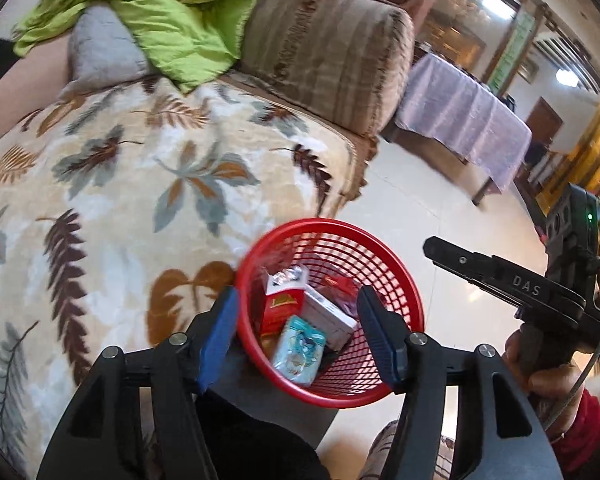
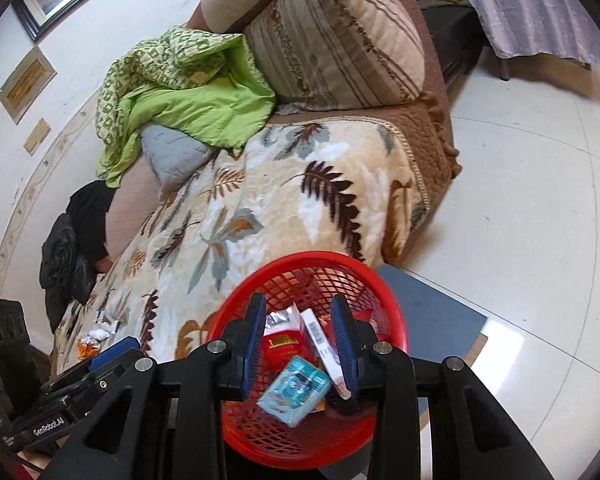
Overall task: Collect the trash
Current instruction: 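Carry the blue pouch and red wrapper to the red basket and release both, then grasp the orange wrapper on the bed with the left tool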
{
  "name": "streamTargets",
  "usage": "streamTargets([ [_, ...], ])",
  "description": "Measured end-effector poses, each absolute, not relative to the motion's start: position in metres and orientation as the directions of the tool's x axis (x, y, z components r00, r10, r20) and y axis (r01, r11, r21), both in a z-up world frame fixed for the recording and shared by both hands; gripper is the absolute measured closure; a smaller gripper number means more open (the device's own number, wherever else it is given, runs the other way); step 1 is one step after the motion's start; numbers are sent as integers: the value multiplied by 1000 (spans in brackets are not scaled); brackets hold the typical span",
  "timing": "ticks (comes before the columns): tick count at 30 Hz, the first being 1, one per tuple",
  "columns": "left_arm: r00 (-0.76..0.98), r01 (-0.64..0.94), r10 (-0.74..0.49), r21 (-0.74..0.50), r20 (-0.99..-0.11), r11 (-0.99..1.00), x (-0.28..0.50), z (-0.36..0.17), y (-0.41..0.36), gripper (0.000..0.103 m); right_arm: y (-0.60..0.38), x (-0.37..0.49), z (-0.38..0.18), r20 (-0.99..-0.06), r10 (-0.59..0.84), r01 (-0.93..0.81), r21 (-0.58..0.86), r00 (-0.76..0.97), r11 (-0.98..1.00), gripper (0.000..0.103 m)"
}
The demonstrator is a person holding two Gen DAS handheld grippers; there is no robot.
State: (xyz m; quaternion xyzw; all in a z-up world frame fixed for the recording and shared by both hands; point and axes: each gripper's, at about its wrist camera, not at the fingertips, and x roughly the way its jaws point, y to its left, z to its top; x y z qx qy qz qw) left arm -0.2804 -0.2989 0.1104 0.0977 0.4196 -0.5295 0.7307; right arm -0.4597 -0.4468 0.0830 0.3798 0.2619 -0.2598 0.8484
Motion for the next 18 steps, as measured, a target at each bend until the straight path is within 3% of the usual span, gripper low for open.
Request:
streamTargets([
  [13, 276, 733, -662, -293, -697, 614, -219, 117, -203, 42, -384, -370, 98, -618, -51, 449, 509, 784, 734, 64],
  [18, 352, 672, -639, -291, -684, 681, -190, 118, -160, 42, -348, -327, 107, -611, 12, 363, 486, 792, 795, 58],
])
